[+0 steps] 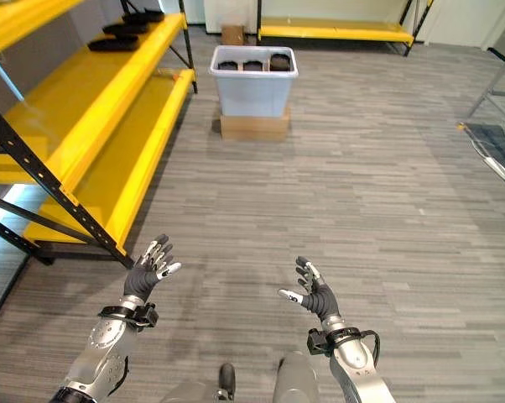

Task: Move parts from the plastic box to the shelf.

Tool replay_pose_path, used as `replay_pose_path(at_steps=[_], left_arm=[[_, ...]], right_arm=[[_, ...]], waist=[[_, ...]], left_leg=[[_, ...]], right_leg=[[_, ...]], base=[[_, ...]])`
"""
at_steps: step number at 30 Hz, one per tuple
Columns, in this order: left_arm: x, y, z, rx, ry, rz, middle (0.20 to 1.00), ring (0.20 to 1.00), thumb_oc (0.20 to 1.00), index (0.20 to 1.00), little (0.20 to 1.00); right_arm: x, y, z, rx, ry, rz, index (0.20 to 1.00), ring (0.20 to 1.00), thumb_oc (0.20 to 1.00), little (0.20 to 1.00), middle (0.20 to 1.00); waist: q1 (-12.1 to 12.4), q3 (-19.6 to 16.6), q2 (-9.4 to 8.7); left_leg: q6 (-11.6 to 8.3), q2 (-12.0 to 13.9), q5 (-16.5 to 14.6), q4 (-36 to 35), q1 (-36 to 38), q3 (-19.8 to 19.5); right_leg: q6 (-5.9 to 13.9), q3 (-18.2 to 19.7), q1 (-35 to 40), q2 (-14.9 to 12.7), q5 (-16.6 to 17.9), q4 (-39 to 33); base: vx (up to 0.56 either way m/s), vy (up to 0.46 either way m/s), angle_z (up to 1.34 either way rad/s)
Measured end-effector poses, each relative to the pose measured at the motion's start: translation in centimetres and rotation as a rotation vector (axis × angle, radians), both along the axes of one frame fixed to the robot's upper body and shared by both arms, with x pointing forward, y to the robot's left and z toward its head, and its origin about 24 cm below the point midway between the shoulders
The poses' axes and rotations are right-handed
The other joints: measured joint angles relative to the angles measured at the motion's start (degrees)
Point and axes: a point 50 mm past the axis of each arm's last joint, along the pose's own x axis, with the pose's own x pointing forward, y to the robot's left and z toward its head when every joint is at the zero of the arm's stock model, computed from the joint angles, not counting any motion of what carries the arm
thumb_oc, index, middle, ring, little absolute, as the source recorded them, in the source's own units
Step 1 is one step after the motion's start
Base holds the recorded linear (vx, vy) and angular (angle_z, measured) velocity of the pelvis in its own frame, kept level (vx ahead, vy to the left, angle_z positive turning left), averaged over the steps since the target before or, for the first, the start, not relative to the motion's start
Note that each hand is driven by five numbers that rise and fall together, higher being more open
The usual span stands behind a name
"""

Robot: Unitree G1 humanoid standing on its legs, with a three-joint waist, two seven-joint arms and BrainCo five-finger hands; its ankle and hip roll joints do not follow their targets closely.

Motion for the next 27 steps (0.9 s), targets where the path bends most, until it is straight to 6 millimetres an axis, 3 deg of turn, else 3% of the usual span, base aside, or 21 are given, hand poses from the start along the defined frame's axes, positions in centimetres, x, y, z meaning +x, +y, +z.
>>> replay_pose_path(at_steps=[1,2,6,8,10,11,12,13,14,15,17,18,19,20,21,22,23,24,26,27], left_arm=[[0.2,0.0,-0.1,-0.001,0.004,0.002,1.000,1.000,1.000,1.000,1.000],[0.1,-0.1,-0.5,-0.006,0.018,0.008,1.000,1.000,1.000,1.000,1.000],[-1.5,-0.6,-1.8,-0.040,0.073,0.019,1.000,1.000,1.000,1.000,1.000],[-2.0,-0.2,-2.2,-0.027,0.094,0.022,1.000,1.000,1.000,1.000,1.000],[-2.2,-0.5,-2.4,-0.045,0.100,0.021,1.000,1.000,1.000,1.000,1.000],[-2.2,-0.6,-2.4,-0.047,0.100,0.017,1.000,1.000,1.000,1.000,1.000],[-2.3,-0.6,-2.5,-0.048,0.102,0.016,1.000,1.000,1.000,1.000,1.000],[-1.4,-1.0,-1.7,-0.070,0.061,0.005,1.000,1.000,1.000,1.000,1.000],[-1.4,-1.0,-1.7,-0.071,0.061,0.005,1.000,1.000,1.000,1.000,1.000],[-0.2,-1.8,-0.6,-0.088,0.009,-0.027,1.000,1.000,1.000,1.000,1.000],[-0.5,-1.5,-0.9,-0.080,0.027,-0.021,1.000,1.000,1.000,1.000,1.000],[-0.6,-1.5,-0.9,-0.082,0.027,-0.019,1.000,1.000,1.000,1.000,1.000],[-0.8,-1.3,-1.0,-0.081,0.031,-0.011,1.000,1.000,1.000,1.000,1.000],[-1.0,-1.2,-1.2,-0.080,0.041,-0.008,1.000,1.000,1.000,1.000,1.000],[-1.5,-1.1,-1.6,-0.077,0.058,-0.002,1.000,1.000,1.000,1.000,1.000],[-1.7,-1.1,-1.9,-0.080,0.069,0.004,1.000,1.000,1.000,1.000,1.000],[-2.0,-0.9,-2.2,-0.065,0.087,0.010,1.000,1.000,1.000,1.000,1.000],[-1.9,-0.8,-2.1,-0.061,0.081,0.015,1.000,1.000,1.000,1.000,1.000],[-2.2,-0.4,-2.3,-0.060,0.088,0.032,1.000,1.000,1.000,1.000,1.000],[-2.7,-0.3,-2.5,-0.060,0.100,0.038,1.000,1.000,1.000,1.000,1.000]], right_arm=[[0.0,0.0,0.0,0.001,-0.002,0.000,1.000,1.000,1.000,1.000,1.000],[0.0,0.1,0.0,0.002,-0.002,0.000,1.000,1.000,1.000,1.000,1.000],[0.0,0.0,0.0,-0.001,0.002,0.006,1.000,1.000,1.000,1.000,1.000],[0.3,-0.1,0.3,-0.004,-0.016,0.012,1.000,1.000,1.000,1.000,1.000],[-0.1,-0.9,-0.1,-0.031,0.009,0.009,1.000,1.000,1.000,1.000,1.000],[-0.2,-1.3,-0.1,-0.050,0.015,0.013,1.000,1.000,1.000,1.000,1.000],[-0.3,-1.5,-0.1,-0.057,0.016,0.014,1.000,1.000,1.000,1.000,1.000],[-0.3,-3.0,0.2,-0.093,0.013,-0.017,1.000,1.000,1.000,1.000,1.000],[-0.2,-3.1,0.3,-0.095,0.007,-0.020,1.000,1.000,1.000,1.000,1.000],[-0.4,-4.2,0.7,-0.100,-0.013,-0.068,1.000,1.000,1.000,1.000,1.000],[-0.8,-3.6,0.3,-0.085,0.003,-0.055,1.000,1.000,1.000,1.000,1.000],[-1.0,-3.5,0.2,-0.083,0.012,-0.053,1.000,1.000,1.000,1.000,1.000],[-0.9,-3.3,0.1,-0.073,0.011,-0.061,1.000,1.000,1.000,1.000,1.000],[-0.7,-3.3,0.2,-0.074,0.006,-0.064,1.000,1.000,1.000,1.000,1.000],[-0.4,-3.3,0.3,-0.075,-0.004,-0.067,1.000,1.000,1.000,1.000,1.000],[0.2,-3.4,0.4,-0.077,-0.010,-0.077,1.000,1.000,1.000,1.000,1.000],[0.7,-3.3,0.2,-0.094,-0.009,-0.064,1.000,1.000,1.000,1.000,1.000],[0.9,-3.3,-0.1,-0.099,0.003,-0.061,1.000,1.000,1.000,1.000,1.000],[0.8,-2.9,-0.1,-0.091,0.005,-0.045,1.000,1.000,1.000,1.000,1.000],[0.1,-2.5,-0.3,-0.079,0.014,-0.036,1.000,1.000,1.000,1.000,1.000]], waist=[[-0.9,0.2,-0.67],[-1.5,0.0,-1.17],[-1.2,-2.8,-1.25],[-1.5,-4.1,-1.04],[-1.6,-5.6,1.28],[-1.9,-6.2,1.80],[-1.8,-6.3,1.92],[-2.7,-6.2,1.84],[-2.7,-6.3,1.64],[-1.2,-5.5,-0.22],[-0.1,-5.2,-2.64],[0.4,-4.4,-3.51],[0.5,-3.3,-5.24],[0.6,-3.0,-5.42],[1.1,-2.8,-5.12],[2.1,-2.2,-4.73],[4.3,-1.7,-2.82],[4.9,-1.6,-1.55],[5.5,-1.7,-1.15],[5.8,-3.4,-1.33]], left_leg=[[0.05,-0.9,-0.4,0.4,0.0,-0.6],[-0.18,-1.7,-1.1,0.5,0.6,-1.4],[-1.72,-1.4,-3.6,0.5,2.4,-3.8],[-3.51,0.4,-7.2,3.1,2.5,-5.2],[-6.10,4.2,-10.0,4.6,3.3,-5.7],[-6.97,5.6,-11.1,4.8,4.2,-6.0],[-7.90,5.9,-11.8,5.7,4.4,-6.2],[-9.98,8.1,-11.5,19.1,0.9,-6.2],[-10.73,8.3,-11.1,21.7,0.1,-6.3],[-11.71,7.3,-1.2,49.3,-14.3,-8.2],[-11.19,6.7,-1.8,53.4,-20.3,-7.6],[-10.39,6.7,-2.6,51.3,-21.1,-6.9],[-10.32,6.5,-3.1,43.1,-21.9,-4.6],[-10.36,6.2,-3.1,39.7,-22.3,-4.2],[-10.99,5.6,-3.3,33.6,-23.2,-3.0],[-10.21,5.1,-2.9,17.0,-21.3,-1.5],[-10.33,4.3,0.1,1.1,-19.0,-3.6],[-10.18,4.2,1.5,-2.9,-18.3,-5.0],[-9.05,3.6,2.8,0.6,-17.8,-4.9],[-7.84,2.4,3.6,5.3,-16.5,-4.4]], right_leg=[[0.99,0.3,0.1,-0.1,0.7,-5.6],[0.64,0.3,-0.2,-0.1,1.5,-7.7],[-2.23,0.6,2.7,2.1,3.7,-4.7],[-3.66,1.5,4.3,4.2,4.6,-4.2],[-6.29,-0.9,4.7,7.2,1.8,-1.1],[-8.29,-1.2,6.0,8.6,0.1,-0.5],[-8.76,-2.3,6.5,8.7,0.0,-0.6],[-9.48,-2.6,9.2,11.3,-1.5,0.5],[-9.49,-2.5,9.8,11.6,-1.6,0.3],[-15.03,-2.2,12.8,13.3,-4.0,-3.3],[-16.05,-1.9,15.3,13.8,-4.7,-4.9],[-16.31,-1.4,16.7,13.9,-5.0,-5.4],[-16.06,-1.3,18.2,13.4,-4.6,-6.7],[-15.77,-0.9,19.1,13.4,-4.8,-6.8],[-13.69,0.8,20.3,13.8,-6.1,-8.5],[-12.36,1.1,22.2,13.9,-5.0,-10.4],[-10.69,3.9,26.4,15.4,-5.8,-13.5],[-11.74,3.7,28.7,16.2,-5.7,-14.6],[-11.51,5.6,31.8,16.3,-7.3,-14.9],[-12.30,6.5,33.4,15.5,-8.7,-14.9]], base=[[0.34,-0.187,0.43],[0.41,-0.239,0.49],[0.28,-0.195,0.38],[0.27,-0.196,0.20],[0.26,-0.207,0.11],[0.25,-0.228,0.09],[0.35,-0.417,0.07],[0.28,-0.424,0.00],[0.37,-0.515,-0.09],[0.18,-0.254,-0.34],[0.21,-0.141,-0.28],[0.22,-0.066,-0.07],[0.31,0.056,-0.12],[0.32,0.055,-0.12],[0.58,0.147,-0.28],[0.34,0.089,-0.47],[0.58,0.185,-0.60],[0.35,0.142,-0.59],[0.39,0.166,-0.58],[0.33,0.146,-0.61]])
